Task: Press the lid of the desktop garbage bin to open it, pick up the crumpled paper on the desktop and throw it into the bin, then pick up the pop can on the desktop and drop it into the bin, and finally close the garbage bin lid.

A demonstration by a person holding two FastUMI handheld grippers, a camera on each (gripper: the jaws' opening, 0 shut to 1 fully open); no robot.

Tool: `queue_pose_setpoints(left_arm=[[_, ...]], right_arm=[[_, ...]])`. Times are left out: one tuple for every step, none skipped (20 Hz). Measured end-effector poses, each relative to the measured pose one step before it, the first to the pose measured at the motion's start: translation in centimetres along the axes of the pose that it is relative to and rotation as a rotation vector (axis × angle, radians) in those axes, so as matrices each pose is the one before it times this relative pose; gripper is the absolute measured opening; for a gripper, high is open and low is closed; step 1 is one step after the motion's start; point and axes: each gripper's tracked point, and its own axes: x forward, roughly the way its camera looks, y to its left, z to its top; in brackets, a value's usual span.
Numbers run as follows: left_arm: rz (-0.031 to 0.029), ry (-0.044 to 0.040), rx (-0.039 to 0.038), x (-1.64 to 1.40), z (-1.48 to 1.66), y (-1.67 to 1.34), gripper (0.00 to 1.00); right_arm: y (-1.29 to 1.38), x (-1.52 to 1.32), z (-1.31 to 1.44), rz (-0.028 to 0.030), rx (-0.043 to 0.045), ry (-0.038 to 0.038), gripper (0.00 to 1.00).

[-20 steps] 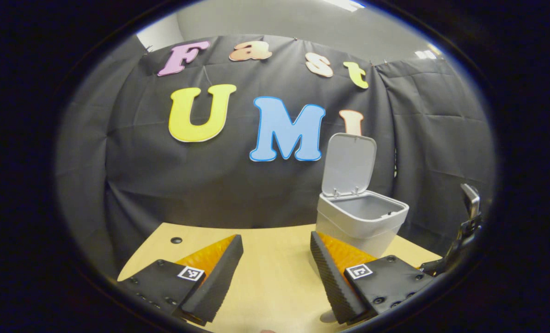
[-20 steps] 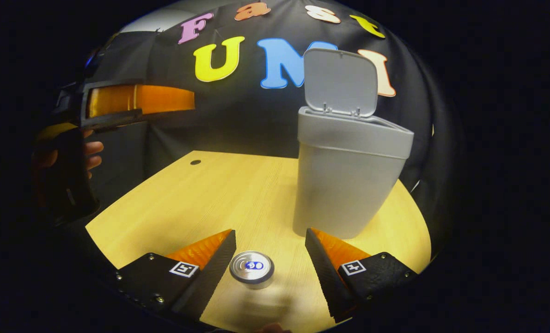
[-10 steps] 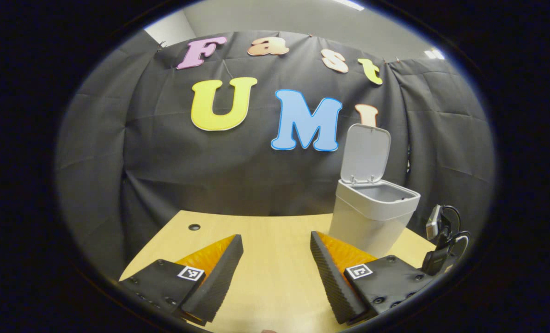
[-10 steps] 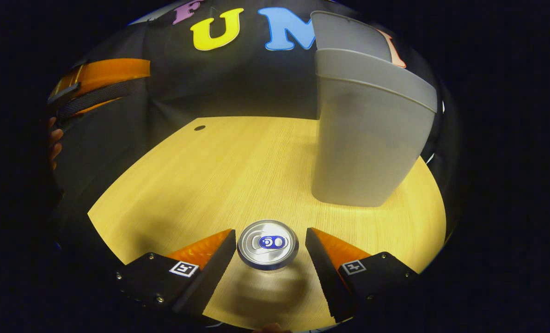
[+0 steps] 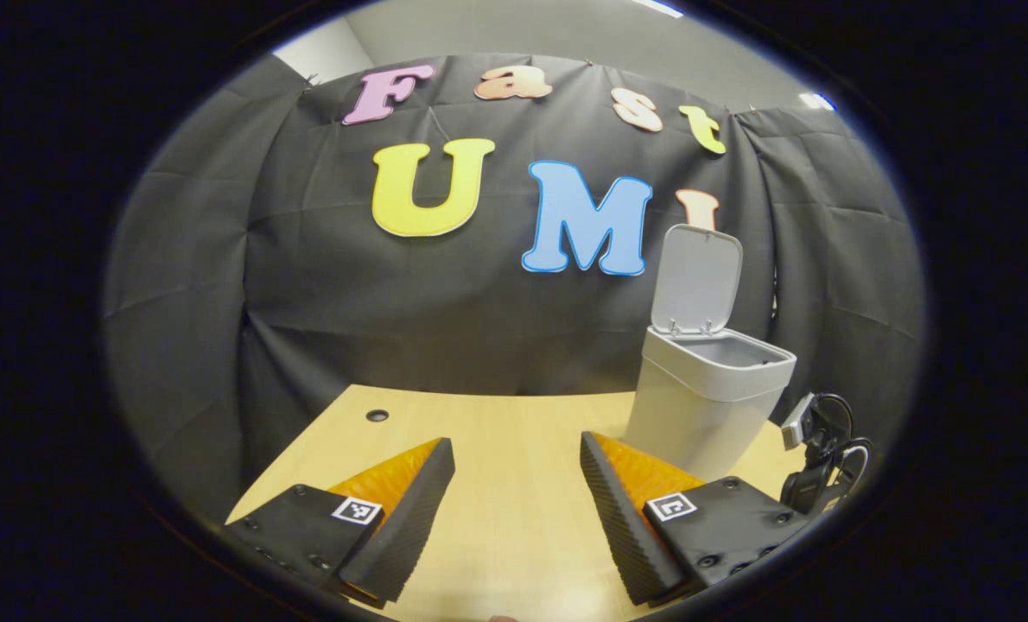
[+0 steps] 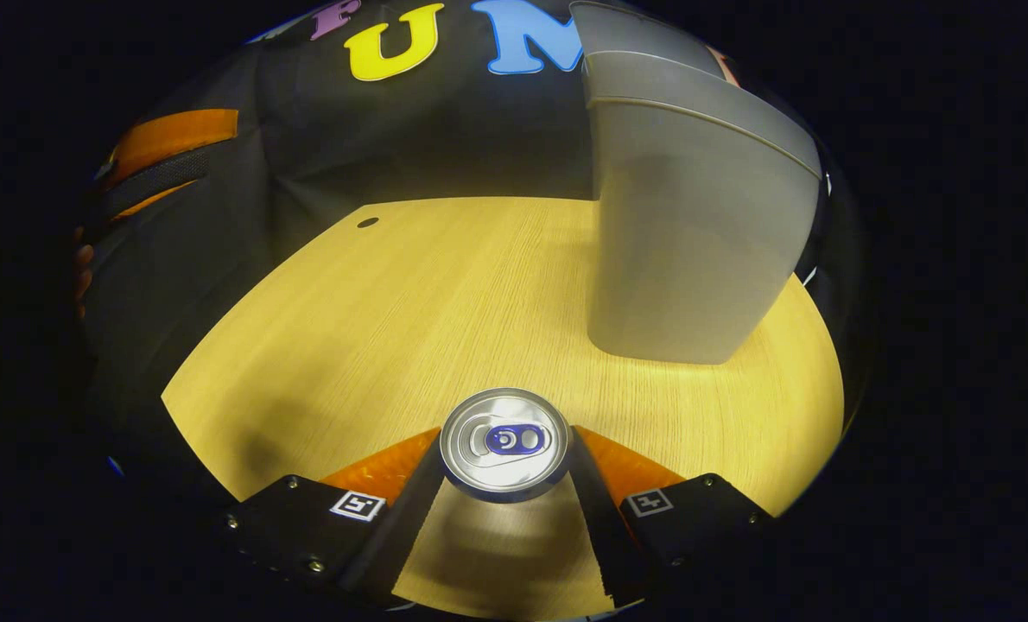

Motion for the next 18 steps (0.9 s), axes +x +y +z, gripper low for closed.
queue_pose_setpoints(left_arm=[[-0.00206, 0.00186, -0.00143, -0.035, -0.001, -0.065, 0.96], [-0.00152, 0.00107, 0.00058, -0.012, 0.038, 0.079, 0.96], [-0.00123, -0.00152, -0.00119, -0.03, 0.084, 0.017, 0.96], [-0.00256, 0.00013, -0.00101, -0.051, 0.019, -0.048, 0.96], [-0.0012, 0.00131, 0.0, 0.161, -0.023, -0.058, 0.96], [-0.00069, 0.0012, 0.00136, 0.179, -0.022, -0.065, 0.96], [-0.00182, 0.0001, 0.00091, 0.076, 0.048, -0.04, 0.96], [-0.00181, -0.00108, 0.00045, 0.039, 0.119, -0.047, 0.96], [-0.00214, -0.00062, -0.00014, 0.163, -0.03, -0.079, 0.96], [-0.00093, 0.00032, 0.00068, 0.094, 0.023, -0.079, 0.96], [-0.00029, -0.00127, 0.00024, 0.112, 0.043, -0.01, 0.96], [-0.00266, -0.00103, -0.00039, 0.099, 0.079, -0.18, 0.96], [-0.00067, -0.00067, -0.00006, 0.041, 0.018, -0.082, 0.96], [-0.00128, -0.00057, 0.00017, 0.229, 0.01, -0.125, 0.96], [-0.00112, -0.00054, -0.0002, 0.017, 0.022, -0.064, 0.96], [0.00072, -0.00087, -0.00023, -0.008, -0.036, 0.008, 0.96], [0.00012, -0.00169, -0.00068, 0.054, 0.045, 0.008, 0.96], [0.00085, -0.00069, 0.00034, 0.002, 0.058, -0.025, 0.96]], right_arm=[[0.036, -0.127, 0.048, 0.00422, -0.00401, -0.00049, 0.84], [0.023, -0.181, 0.098, 0.00442, -0.00434, -0.00371, 0.84], [-0.015, -0.328, 0.246, 0.00346, -0.00515, -0.00719, 0.82], [-0.06, -0.526, 0.165, -0.00135, -0.00212, -0.01335, 0.82], [0.077, -0.6, 0.461, 0.00416, 0.00212, -0.0161, 0.87], [-0.147, -0.628, 0.742, -0.00142, 0.00394, -0.01906, 0.88], [-0.165, -0.818, 1.04, 0.00052, 0.00365, -0.0259, 0.8], [-0.109, -0.64, 1.1, -0.00433, 0.0006, -0.03002, 0.8], [-0.367, -0.703, 1.428, -0.0064, -0.00376, -0.03221, 0.79], [-0.352, -0.811, 1.276, -0.00884, -0.00546, -0.03295, 0.79], [-0.319, -0.786, 1.602, -0.00766, -0.00376, -0.0368, 0.79], [-0.305, -0.695, 1.598, -0.00688, -0.0017, -0.03697, 0.79], [-0.316, -0.623, 1.721, -0.00658, -0.00047, -0.03728, 0.79], [-0.295, -0.524, 1.545, -0.00579, -0.00106, -0.0363, 0.79], [-0.411, -0.52, 1.794, -0.00973, -0.00309, -0.03722, 0.79], [-0.257, -0.306, 1.236, -0.00696, -0.00281, -0.02954, 0.79], [-0.321, -0.25, 1.369, -0.00684, -0.00325, -0.02975, 0.79], [-0.261, -0.145, 1.342, -0.00672, -0.00297, -0.02961, 0.79]])
